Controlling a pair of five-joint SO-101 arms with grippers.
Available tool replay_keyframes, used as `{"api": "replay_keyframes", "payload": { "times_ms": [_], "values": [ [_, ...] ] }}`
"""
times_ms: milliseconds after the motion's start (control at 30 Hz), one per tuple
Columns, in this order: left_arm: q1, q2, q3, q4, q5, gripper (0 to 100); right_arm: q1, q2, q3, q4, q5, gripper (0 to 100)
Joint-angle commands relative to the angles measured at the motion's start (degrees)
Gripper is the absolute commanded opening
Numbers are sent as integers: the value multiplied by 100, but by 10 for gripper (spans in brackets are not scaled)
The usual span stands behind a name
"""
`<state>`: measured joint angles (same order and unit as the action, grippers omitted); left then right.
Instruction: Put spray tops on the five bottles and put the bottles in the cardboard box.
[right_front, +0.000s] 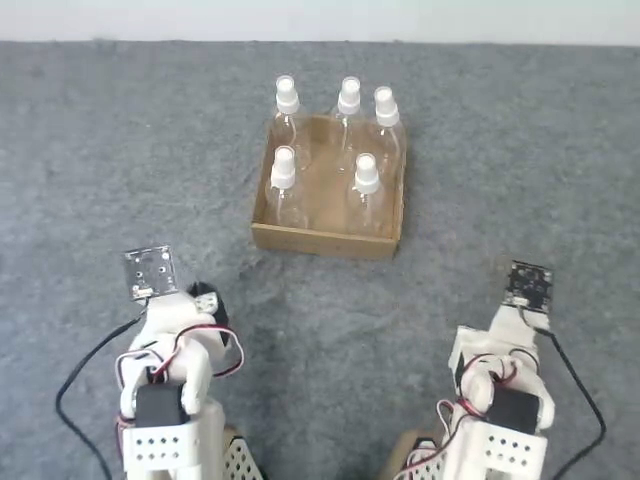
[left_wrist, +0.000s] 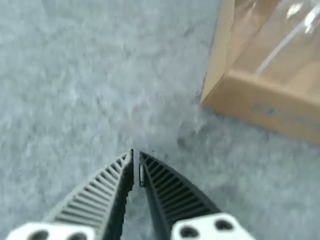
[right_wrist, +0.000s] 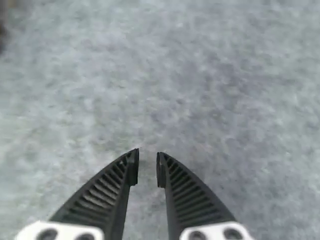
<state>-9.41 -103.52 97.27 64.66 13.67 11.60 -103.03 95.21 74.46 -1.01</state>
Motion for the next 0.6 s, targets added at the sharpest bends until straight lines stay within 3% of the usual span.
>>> {"api": "replay_keyframes", "payload": {
  "times_ms": [0,567],
  "values": [
    [0,-79,-75,369,-26,13,453,-92,123,57,-79,6],
    [18,-88,-75,765,-18,13,488,-92,123,57,-79,6]
  ]
}}
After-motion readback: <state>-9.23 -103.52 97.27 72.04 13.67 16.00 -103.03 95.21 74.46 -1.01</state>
